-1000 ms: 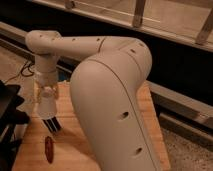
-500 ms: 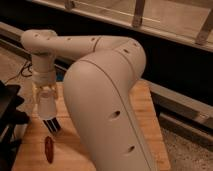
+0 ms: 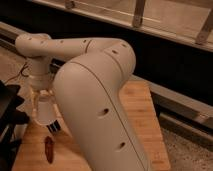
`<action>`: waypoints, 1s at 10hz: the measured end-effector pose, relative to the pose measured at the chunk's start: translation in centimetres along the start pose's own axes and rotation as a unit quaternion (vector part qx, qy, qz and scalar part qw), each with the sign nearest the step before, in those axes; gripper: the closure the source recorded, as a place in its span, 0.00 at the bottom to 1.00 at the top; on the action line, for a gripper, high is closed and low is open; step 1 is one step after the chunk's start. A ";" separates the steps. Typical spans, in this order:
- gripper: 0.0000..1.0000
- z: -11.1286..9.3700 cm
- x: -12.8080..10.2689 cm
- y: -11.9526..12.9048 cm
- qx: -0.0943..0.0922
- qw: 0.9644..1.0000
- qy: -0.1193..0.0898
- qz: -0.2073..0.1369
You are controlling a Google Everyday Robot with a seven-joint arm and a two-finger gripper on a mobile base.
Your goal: Place the ceramic cup over the eraser
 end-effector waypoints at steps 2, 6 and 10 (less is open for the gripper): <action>0.67 0.1 -0.4 0.3 0.005 1.000 -0.017 -0.003; 0.28 0.2 -0.6 -0.2 0.019 0.999 -0.039 0.009; 0.20 0.2 0.1 -1.7 0.021 0.998 -0.040 0.041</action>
